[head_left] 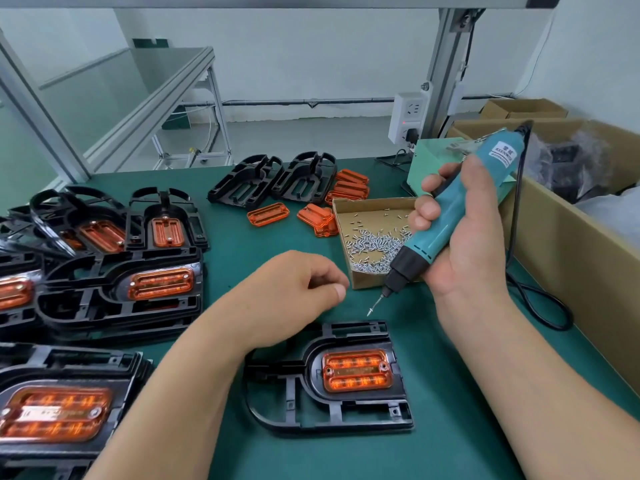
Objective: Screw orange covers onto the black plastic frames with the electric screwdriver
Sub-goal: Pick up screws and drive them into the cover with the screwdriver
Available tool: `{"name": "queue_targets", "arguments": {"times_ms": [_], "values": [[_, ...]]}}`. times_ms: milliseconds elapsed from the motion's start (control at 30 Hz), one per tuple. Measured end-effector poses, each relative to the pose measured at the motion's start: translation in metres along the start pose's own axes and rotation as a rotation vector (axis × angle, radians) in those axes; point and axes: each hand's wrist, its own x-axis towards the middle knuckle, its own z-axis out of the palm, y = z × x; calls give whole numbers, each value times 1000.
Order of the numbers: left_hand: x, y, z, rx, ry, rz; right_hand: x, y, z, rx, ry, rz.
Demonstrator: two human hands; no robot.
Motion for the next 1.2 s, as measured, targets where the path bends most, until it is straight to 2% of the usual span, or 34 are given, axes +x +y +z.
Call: {"name": "queue_targets", "arguments": {"times_ms": [200,333,533,1200], "values": [[-6,1,-4,135,-245,-41,-4,-4,2,-3,-233,27],[-7,1,1,212,-271,-49,-9,-7,4,-3,-401,56],[-4,3,8,294,-248,-39,-15,-8,5,-2,-547,91],[-3,3,10,300,-271,-46,-29,-4,10,-4,-654,183]]}}
